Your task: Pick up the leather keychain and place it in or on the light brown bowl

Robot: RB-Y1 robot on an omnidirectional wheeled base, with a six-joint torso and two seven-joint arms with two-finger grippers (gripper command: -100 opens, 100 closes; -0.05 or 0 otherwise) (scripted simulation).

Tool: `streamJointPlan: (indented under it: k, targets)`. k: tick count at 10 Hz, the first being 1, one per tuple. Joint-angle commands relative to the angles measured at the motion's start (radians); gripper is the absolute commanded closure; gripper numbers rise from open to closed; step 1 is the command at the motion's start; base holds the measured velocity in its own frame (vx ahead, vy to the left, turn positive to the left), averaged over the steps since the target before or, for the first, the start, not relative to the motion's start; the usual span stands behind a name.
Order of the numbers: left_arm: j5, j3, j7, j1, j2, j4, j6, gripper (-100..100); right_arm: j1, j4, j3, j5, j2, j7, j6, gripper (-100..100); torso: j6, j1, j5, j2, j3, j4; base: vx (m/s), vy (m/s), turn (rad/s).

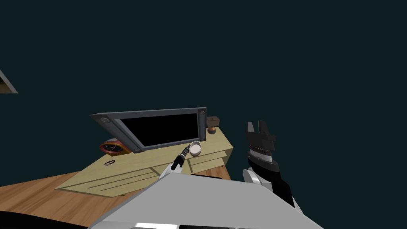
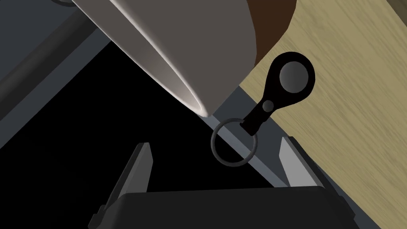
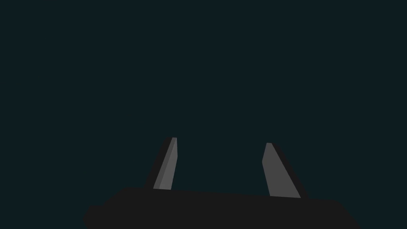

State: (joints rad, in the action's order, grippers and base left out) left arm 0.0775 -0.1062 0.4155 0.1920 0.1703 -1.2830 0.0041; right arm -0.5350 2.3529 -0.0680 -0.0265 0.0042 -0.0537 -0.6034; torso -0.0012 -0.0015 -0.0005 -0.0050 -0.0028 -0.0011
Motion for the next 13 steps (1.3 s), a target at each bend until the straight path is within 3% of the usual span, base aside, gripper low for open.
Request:
streamJointPlan:
  k: [1, 2, 6, 7, 8, 9, 10, 11, 13]
  targets:
    - [0.000, 0.000, 0.000, 0.000, 0.000, 0.000, 0.000, -100, 0.000, 0.000, 0.000, 0.000, 0.000, 0.000, 0.000, 0, 0.000, 0.000, 0.000, 0.000, 0.000, 0.000, 0.041, -0.001, -0.002]
    - [0.000, 0.000, 0.000, -0.001, 0.000, 0.002, -0.003, 100, 0.000, 0.000, 0.000, 0.000, 0.000, 0.000, 0.000, 0, 0.000, 0.000, 0.000, 0.002, 0.001, 0.000, 0.006, 0.000, 0.002]
    - [0.000, 0.002, -0.001, 0.001, 0.001, 0.004, -0.001, 100, 0.000, 0.000, 0.000, 0.000, 0.000, 0.000, 0.000, 0, 0.002, -0.002, 0.000, 0.005, 0.003, 0.002, 0.000, 0.001, 0.003]
    - [0.000, 0.002, -0.001, 0.001, 0.001, 0.004, -0.001, 0, 0.000, 0.000, 0.000, 0.000, 0.000, 0.000, 0.000, 0, 0.002, -0.002, 0.000, 0.005, 0.003, 0.002, 0.000, 0.000, 0.000]
    - [-0.004, -0.004, 0.003, 0.007, 0.002, -0.028, 0.019, 100, 0.000, 0.000, 0.000, 0.000, 0.000, 0.000, 0.000, 0, 0.002, -0.002, 0.000, 0.005, 0.003, 0.002, -0.045, 0.008, 0.005]
    - [-0.002, -0.001, 0.001, 0.006, 0.001, -0.015, 0.008, 100, 0.000, 0.000, 0.000, 0.000, 0.000, 0.000, 0.000, 0, 0.002, -0.002, 0.000, 0.008, 0.005, 0.003, -0.028, 0.005, 0.000]
    - [-0.002, -0.002, 0.002, 0.007, 0.001, -0.018, 0.011, 0, 0.000, 0.000, 0.000, 0.000, 0.000, 0.000, 0.000, 0, 0.002, -0.002, 0.000, 0.007, 0.005, 0.003, 0.000, 0.000, 0.000]
    - [0.003, 0.010, 0.002, 0.011, 0.014, -0.033, -0.021, 100, 0.000, 0.000, 0.000, 0.000, 0.000, 0.000, 0.000, 0, 0.002, -0.002, 0.000, 0.006, 0.004, 0.002, -0.041, -0.079, 0.252]
    - [0.006, 0.018, 0.003, 0.014, 0.022, -0.046, -0.047, 100, 0.000, 0.000, 0.000, 0.000, 0.000, 0.000, 0.000, 0, 0.002, -0.010, -0.002, 0.011, 0.007, 0.003, -0.077, -0.131, 0.169]
